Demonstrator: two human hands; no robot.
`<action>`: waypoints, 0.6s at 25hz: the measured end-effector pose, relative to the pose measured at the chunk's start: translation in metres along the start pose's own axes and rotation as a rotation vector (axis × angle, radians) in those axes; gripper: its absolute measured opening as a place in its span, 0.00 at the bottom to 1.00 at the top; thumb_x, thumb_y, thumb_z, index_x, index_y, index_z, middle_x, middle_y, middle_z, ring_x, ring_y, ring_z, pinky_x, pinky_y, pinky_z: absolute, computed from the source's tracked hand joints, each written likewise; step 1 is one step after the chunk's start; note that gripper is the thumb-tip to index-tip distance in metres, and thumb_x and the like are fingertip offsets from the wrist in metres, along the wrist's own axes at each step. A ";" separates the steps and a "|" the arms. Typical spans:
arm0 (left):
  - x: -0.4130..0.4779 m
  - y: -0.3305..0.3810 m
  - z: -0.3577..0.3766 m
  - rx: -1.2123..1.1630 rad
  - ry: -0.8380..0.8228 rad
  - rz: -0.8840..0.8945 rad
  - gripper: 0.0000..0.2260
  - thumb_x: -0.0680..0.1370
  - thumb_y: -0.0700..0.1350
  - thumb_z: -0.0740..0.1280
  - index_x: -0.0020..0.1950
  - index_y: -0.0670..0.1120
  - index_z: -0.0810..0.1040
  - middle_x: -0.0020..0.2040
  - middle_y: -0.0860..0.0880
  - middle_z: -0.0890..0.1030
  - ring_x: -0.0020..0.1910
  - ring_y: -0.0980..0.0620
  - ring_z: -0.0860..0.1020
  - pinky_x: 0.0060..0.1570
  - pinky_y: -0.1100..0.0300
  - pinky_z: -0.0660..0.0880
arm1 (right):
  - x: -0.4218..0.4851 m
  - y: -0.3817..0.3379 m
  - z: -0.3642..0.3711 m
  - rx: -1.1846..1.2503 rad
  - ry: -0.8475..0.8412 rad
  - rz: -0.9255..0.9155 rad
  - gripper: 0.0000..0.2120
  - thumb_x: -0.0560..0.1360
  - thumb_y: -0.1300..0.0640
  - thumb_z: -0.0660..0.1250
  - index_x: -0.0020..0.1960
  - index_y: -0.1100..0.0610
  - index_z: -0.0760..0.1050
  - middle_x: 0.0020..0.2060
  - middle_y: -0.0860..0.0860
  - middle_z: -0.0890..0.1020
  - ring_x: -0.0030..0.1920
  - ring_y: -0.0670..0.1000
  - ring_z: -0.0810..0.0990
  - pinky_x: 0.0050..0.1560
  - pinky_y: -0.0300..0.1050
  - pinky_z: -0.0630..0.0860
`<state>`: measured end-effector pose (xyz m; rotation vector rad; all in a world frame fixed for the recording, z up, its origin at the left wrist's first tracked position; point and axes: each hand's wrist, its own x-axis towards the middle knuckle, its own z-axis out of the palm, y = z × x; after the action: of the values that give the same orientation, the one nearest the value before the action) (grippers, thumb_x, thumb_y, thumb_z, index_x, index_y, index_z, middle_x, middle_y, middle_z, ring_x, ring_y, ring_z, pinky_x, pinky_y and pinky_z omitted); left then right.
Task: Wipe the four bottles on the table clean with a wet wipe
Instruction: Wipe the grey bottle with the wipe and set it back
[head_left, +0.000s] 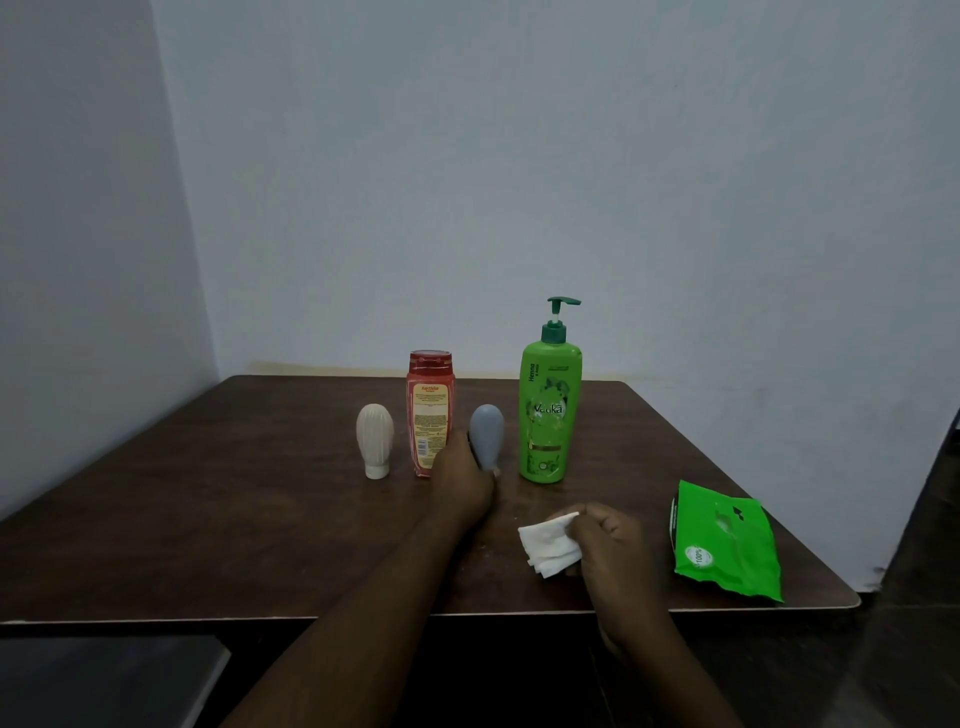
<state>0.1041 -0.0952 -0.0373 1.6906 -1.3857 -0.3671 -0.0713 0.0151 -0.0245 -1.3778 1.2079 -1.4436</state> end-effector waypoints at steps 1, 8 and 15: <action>0.000 0.000 0.000 0.005 0.000 0.004 0.21 0.74 0.43 0.77 0.62 0.42 0.73 0.59 0.45 0.82 0.55 0.47 0.80 0.48 0.56 0.75 | 0.000 0.000 0.000 0.003 -0.004 -0.001 0.15 0.74 0.71 0.59 0.37 0.63 0.82 0.28 0.57 0.83 0.27 0.49 0.81 0.27 0.36 0.74; 0.002 0.003 -0.001 0.037 0.020 0.018 0.18 0.76 0.41 0.74 0.62 0.41 0.73 0.59 0.42 0.81 0.58 0.44 0.81 0.49 0.55 0.76 | 0.003 0.002 0.001 0.017 -0.010 -0.012 0.14 0.74 0.70 0.59 0.37 0.63 0.82 0.30 0.60 0.84 0.30 0.53 0.82 0.28 0.39 0.75; -0.001 -0.001 0.001 0.024 -0.007 0.013 0.20 0.75 0.42 0.76 0.62 0.41 0.73 0.60 0.43 0.81 0.57 0.45 0.81 0.49 0.57 0.77 | 0.001 0.003 -0.001 0.032 -0.031 -0.027 0.15 0.74 0.71 0.58 0.37 0.64 0.82 0.30 0.61 0.83 0.29 0.53 0.82 0.28 0.38 0.75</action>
<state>0.1039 -0.0944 -0.0389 1.7000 -1.4107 -0.3503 -0.0729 0.0139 -0.0269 -1.3948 1.1452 -1.4490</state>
